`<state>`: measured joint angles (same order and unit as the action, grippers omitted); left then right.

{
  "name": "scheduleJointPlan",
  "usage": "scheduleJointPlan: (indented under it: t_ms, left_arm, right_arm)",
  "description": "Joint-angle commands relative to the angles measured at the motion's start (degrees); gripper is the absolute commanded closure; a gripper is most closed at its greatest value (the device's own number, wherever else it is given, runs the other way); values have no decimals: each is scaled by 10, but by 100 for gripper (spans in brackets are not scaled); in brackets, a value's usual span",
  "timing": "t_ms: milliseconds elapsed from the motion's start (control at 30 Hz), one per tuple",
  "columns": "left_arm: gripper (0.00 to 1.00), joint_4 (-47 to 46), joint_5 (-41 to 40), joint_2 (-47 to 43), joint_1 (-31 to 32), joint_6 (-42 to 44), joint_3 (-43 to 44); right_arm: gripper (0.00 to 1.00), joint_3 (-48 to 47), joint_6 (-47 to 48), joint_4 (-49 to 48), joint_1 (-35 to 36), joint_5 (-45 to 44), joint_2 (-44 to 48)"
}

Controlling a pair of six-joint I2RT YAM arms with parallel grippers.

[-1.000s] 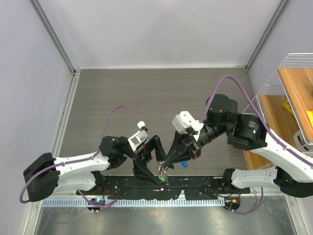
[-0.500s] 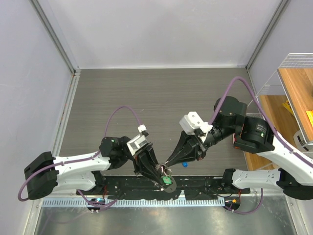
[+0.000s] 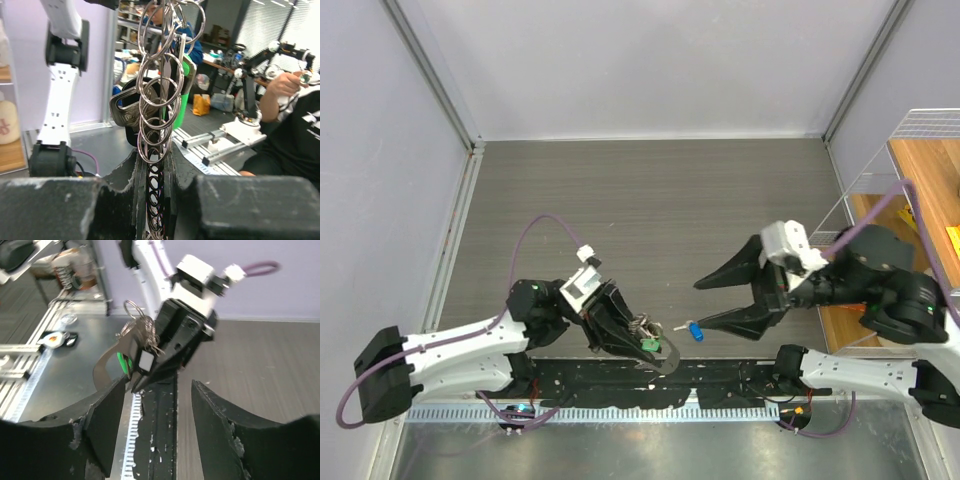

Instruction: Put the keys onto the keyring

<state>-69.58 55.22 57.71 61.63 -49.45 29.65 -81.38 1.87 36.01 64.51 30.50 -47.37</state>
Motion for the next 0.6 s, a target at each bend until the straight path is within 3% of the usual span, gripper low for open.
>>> scheduleJointPlan:
  t_ms: [0,233,567]
  left_arm:
    - [100,169,-108,-68,-3,120,11]
    - [100,406,-314,-150,-3,210,41]
    - [100,568,-614,-216,-2,163,38]
  right_arm:
    - [37,15,-35,13,3,-150,47]
    - [36,62,-50,39,3,-228,69]
    - [42,162,-54,-16,3,-257,22]
